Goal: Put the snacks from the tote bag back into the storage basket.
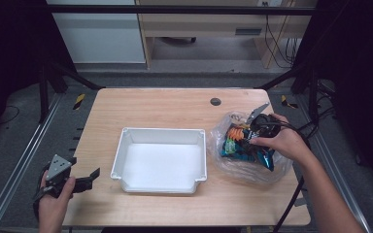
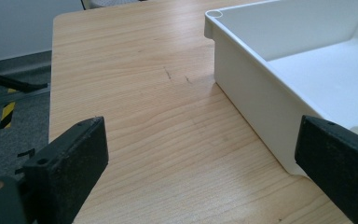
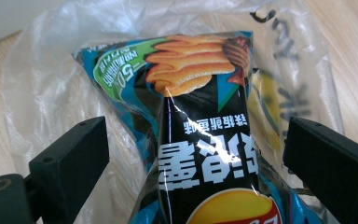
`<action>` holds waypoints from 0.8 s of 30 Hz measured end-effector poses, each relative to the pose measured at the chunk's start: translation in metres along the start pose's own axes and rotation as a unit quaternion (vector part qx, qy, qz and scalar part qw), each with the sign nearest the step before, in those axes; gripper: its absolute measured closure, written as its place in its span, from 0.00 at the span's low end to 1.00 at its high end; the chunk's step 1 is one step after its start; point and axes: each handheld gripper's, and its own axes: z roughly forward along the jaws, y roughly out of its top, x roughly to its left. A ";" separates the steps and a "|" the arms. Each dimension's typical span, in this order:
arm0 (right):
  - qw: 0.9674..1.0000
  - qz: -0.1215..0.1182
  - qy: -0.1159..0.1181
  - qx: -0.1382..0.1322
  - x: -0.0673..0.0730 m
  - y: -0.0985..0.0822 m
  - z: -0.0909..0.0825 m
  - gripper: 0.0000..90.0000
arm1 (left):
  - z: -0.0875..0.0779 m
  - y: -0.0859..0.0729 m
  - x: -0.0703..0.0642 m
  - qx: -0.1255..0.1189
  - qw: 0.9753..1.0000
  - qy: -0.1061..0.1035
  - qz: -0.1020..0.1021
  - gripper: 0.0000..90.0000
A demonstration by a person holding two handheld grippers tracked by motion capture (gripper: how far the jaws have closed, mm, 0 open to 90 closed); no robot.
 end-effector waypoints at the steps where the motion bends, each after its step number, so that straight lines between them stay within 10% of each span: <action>1: 1.000 -0.003 0.000 0.003 -0.001 0.000 0.002 0.08 | 0.000 0.000 0.000 0.000 1.000 0.000 0.000 0.03; 24: 0.996 -0.024 0.019 0.079 -0.015 -0.003 0.049 0.08 | 0.002 0.001 -0.003 0.002 1.000 -0.003 0.009 0.03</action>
